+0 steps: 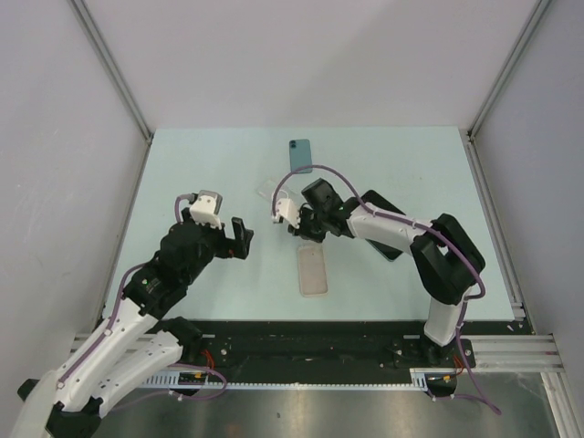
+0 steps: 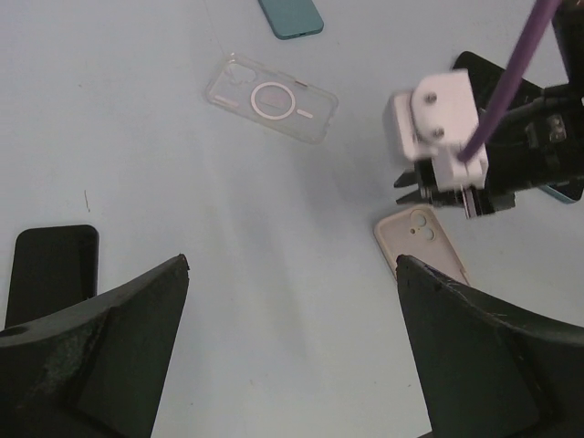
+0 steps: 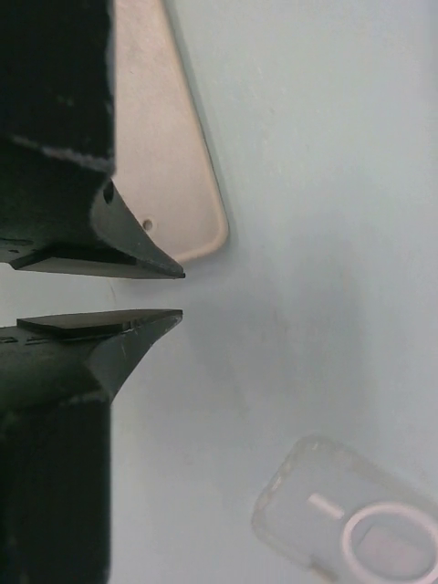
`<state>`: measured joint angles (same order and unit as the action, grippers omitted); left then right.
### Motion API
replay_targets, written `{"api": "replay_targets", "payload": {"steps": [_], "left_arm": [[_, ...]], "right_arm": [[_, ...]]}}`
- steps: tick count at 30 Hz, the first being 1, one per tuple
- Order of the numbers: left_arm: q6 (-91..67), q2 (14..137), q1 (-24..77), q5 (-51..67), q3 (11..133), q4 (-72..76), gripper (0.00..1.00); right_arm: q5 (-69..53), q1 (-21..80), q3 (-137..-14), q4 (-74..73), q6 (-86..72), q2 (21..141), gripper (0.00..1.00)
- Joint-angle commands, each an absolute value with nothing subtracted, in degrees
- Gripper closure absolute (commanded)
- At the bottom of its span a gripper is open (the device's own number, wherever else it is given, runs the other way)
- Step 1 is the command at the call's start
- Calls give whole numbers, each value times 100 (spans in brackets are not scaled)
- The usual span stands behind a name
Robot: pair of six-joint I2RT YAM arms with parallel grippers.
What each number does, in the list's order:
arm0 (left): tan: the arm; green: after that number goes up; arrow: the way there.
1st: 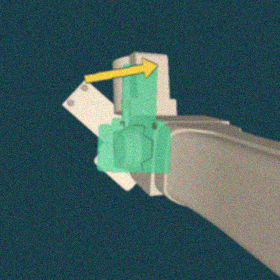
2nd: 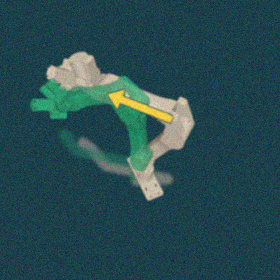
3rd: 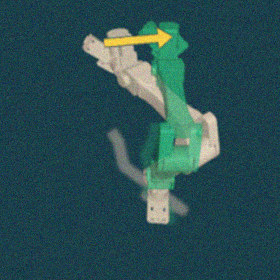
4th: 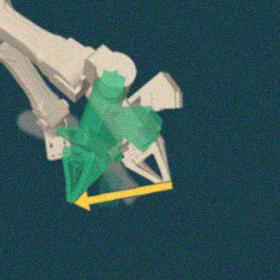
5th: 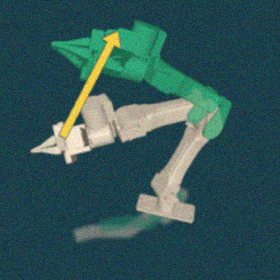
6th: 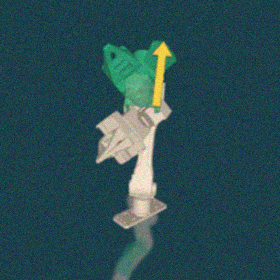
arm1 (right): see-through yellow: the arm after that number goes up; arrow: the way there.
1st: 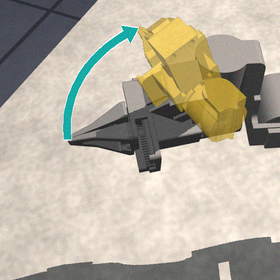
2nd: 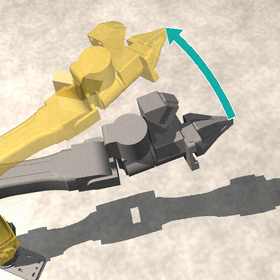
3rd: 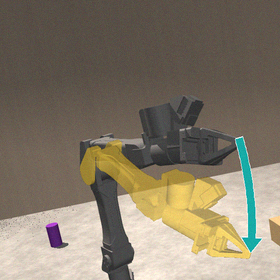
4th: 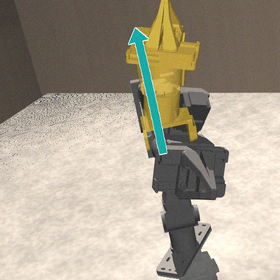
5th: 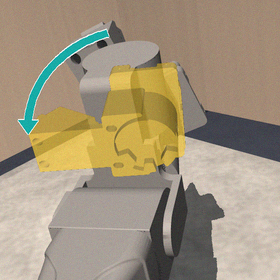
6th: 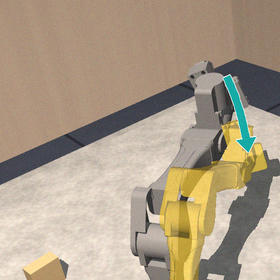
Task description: Put the phone into the phone case
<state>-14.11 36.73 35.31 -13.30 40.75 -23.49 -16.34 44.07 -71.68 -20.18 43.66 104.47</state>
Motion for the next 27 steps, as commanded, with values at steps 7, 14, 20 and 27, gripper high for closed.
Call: {"api": "replay_targets", "payload": {"steps": [7, 14, 20, 27], "left_arm": [[-1556, 3638, 3551, -1398, 4263, -2250, 0], [-1564, 3647, 3551, -1336, 4272, -2268, 0], [-1547, 3621, 3551, -1353, 4280, -2285, 0], [-1547, 3586, 3551, -1301, 4254, -2268, 0]], "right_arm": [[466, 3025, -7207, -1765, -875, 9572, 81], [1519, 2005, -6908, -2610, -2188, 9492, 82], [1775, 1714, -6725, -2874, -1978, 9650, 91], [1767, 1345, -6294, -3015, -1934, 9624, 100]]}}
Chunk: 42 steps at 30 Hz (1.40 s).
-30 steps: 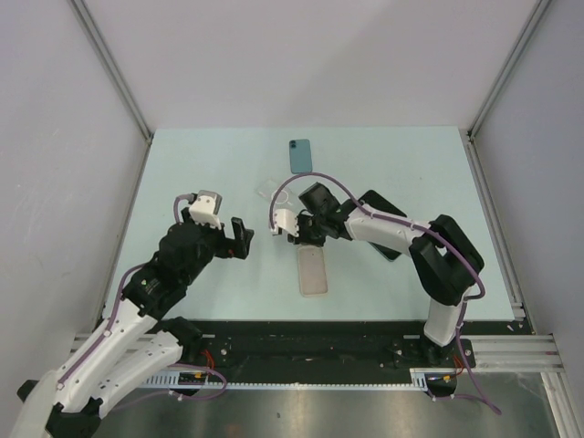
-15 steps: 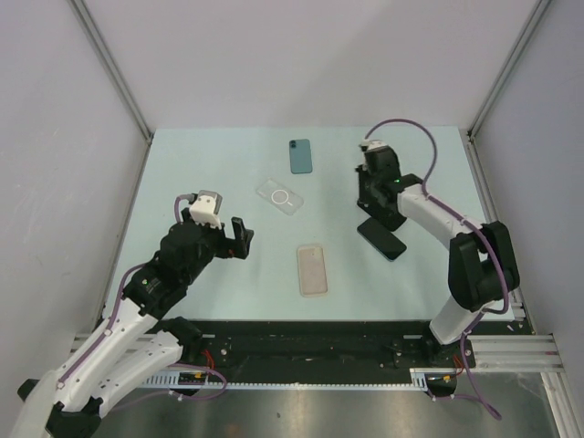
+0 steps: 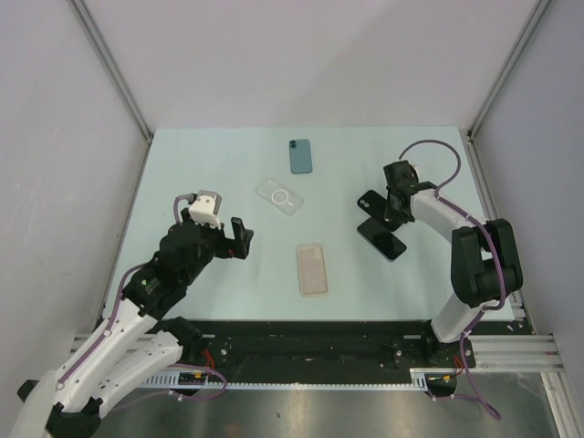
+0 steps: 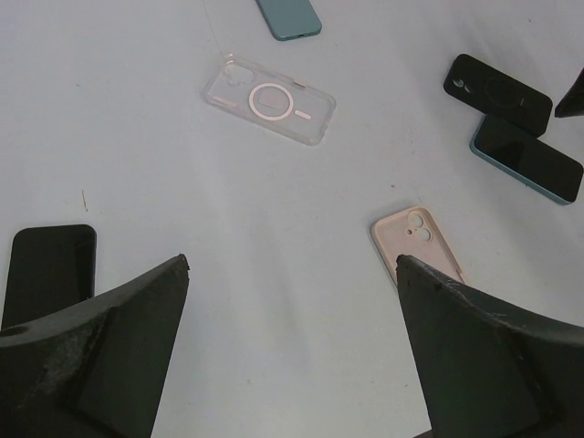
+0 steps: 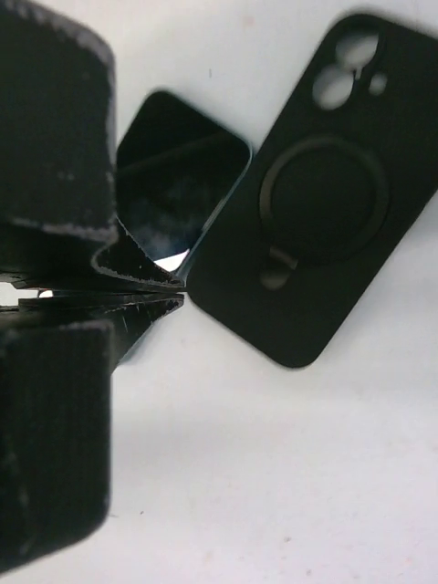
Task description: Put the phone into the phone case
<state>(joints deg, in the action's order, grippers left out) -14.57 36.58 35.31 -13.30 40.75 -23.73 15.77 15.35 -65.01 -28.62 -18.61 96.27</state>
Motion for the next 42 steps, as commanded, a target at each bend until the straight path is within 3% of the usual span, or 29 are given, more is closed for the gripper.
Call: {"api": "replay_targets", "payload": {"steps": [1, 17, 42], "left_arm": [[-1547, 3586, 3551, -1292, 4263, -2259, 0], [-1547, 3568, 3551, -1257, 4245, -2259, 0], [-1556, 3621, 3551, -1213, 4236, -2233, 0]], "right_arm": [[1758, 1310, -6249, -3015, -1916, 9641, 100], [1503, 1028, -6003, -2514, -1670, 10143, 100], [71, 1652, -6047, -1407, -1477, 10450, 97]]}}
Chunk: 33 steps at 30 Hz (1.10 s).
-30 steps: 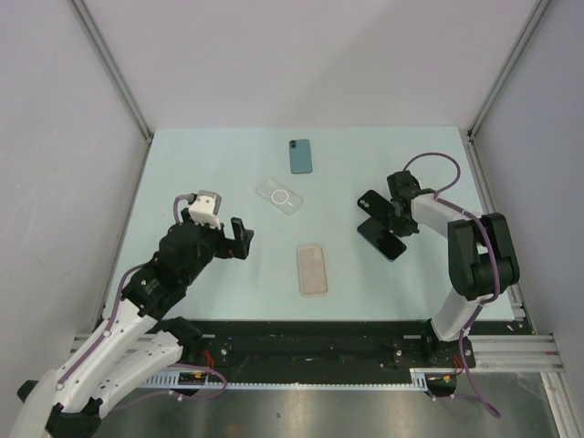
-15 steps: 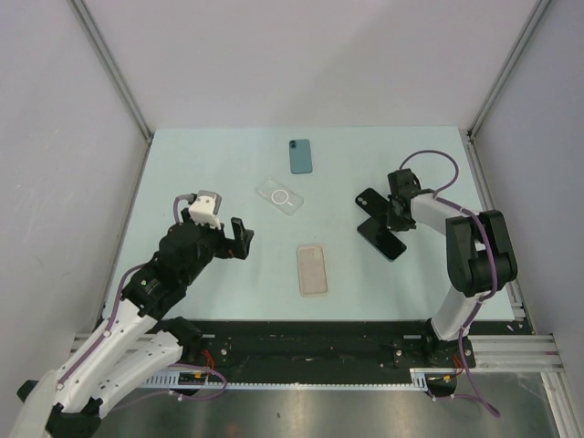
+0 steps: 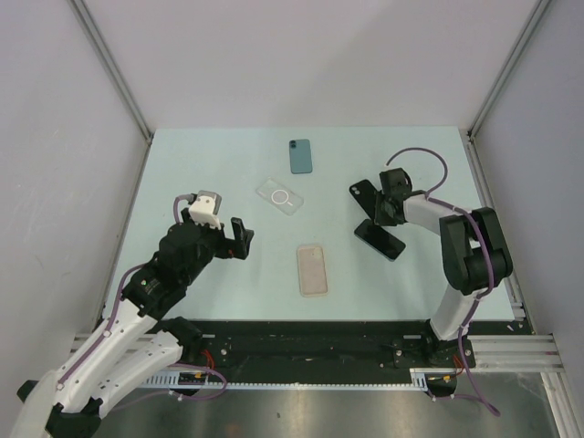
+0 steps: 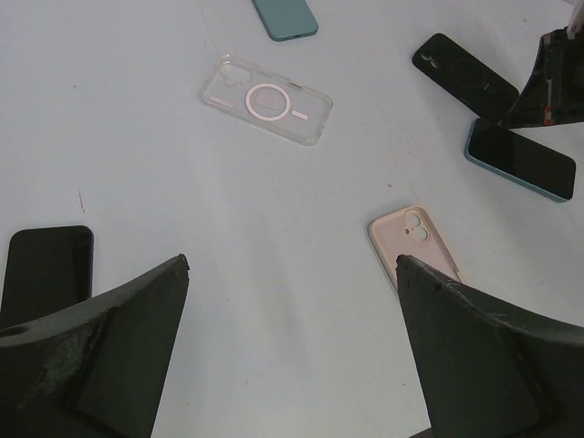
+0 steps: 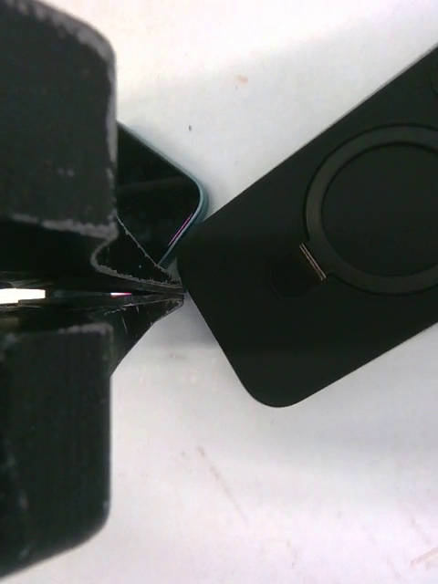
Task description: Put the phone into the phone case
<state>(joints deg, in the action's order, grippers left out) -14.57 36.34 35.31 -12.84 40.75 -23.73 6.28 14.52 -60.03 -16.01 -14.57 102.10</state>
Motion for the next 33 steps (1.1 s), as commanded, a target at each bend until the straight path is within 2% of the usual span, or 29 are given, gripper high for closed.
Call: {"api": "replay_targets", "payload": {"steps": [1, 11, 24, 30, 33], "left_arm": [[-1556, 3630, 3551, -1213, 4236, -2232, 0], [-1556, 3604, 3542, -1195, 4236, -2232, 0], [-1564, 3498, 3551, -1125, 4236, -2241, 0], [-1556, 3428, 3551, -1063, 4236, -2241, 0], [-1556, 3419, 3551, -1020, 4236, -2241, 0]], "right_arm": [[-104, 1678, -6047, -1389, -1494, 10468, 96], [-659, 2074, -6056, -1617, -1442, 10442, 94], [-141, 2839, -5977, -3092, -1476, 9897, 93], [202, 2971, -5757, -3436, -2082, 9317, 91], [649, 2971, -5722, -3577, -2828, 8931, 86]]}}
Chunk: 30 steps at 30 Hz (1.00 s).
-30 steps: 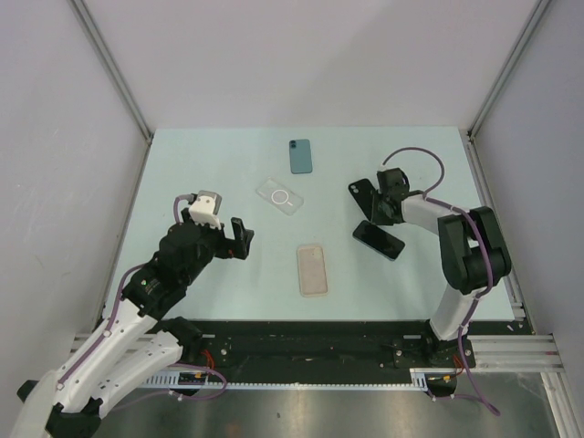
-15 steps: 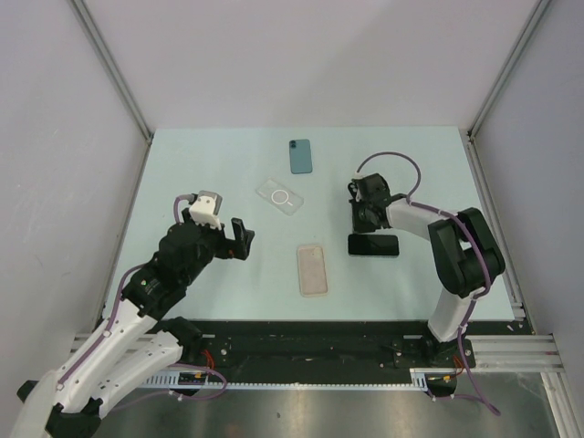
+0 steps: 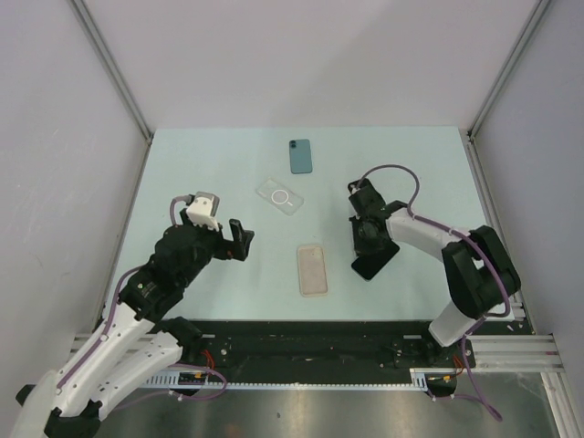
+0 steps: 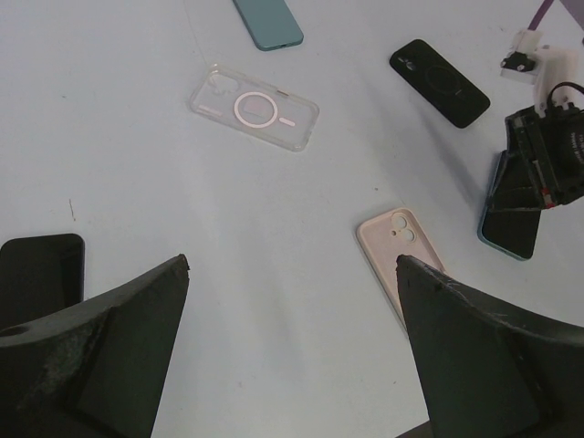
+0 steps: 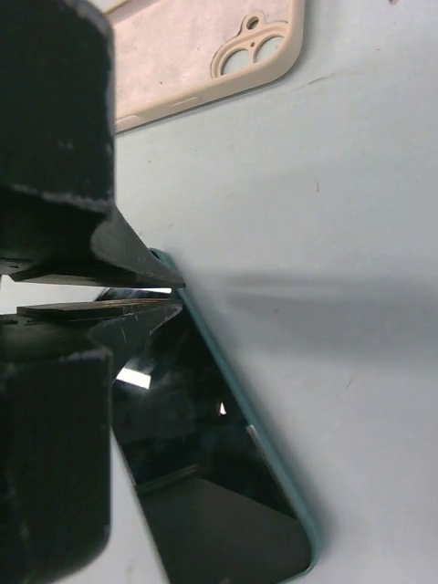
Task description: Put the phone into the phone case
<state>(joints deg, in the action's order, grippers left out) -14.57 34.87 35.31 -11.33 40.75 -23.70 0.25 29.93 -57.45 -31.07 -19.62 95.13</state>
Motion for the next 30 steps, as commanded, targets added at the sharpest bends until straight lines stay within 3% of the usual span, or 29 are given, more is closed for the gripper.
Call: {"api": "replay_targets", "payload": {"steps": [1, 3, 4, 6, 7, 19, 30], "left_arm": [[-1564, 3428, 3551, -1002, 4236, -2241, 0], [-1564, 3445, 3551, -941, 4254, -2241, 0], [-1564, 3454, 3551, -923, 4254, -2233, 0], [-1564, 3463, 3551, -888, 4245, -2241, 0], [-1564, 3463, 3551, -879, 4245, -2233, 0], [-1564, 3481, 3551, -774, 4245, -2232, 0], [-1564, 3542, 3551, -765, 4245, -2224, 0]], "right_arm": [[816, 2962, -5704, -3603, -3117, 8860, 80], [1247, 2962, -5565, -3560, -3795, 8614, 75], [1344, 2962, -5511, -3507, -3962, 8526, 66], [1695, 2962, -5449, -3472, -4411, 8289, 12], [1809, 2927, -5441, -3472, -4525, 8236, 1], [2891, 2654, -5449, -4570, -7214, 8674, 13], [3094, 2786, -5458, -4342, -7594, 8938, 13]]}}
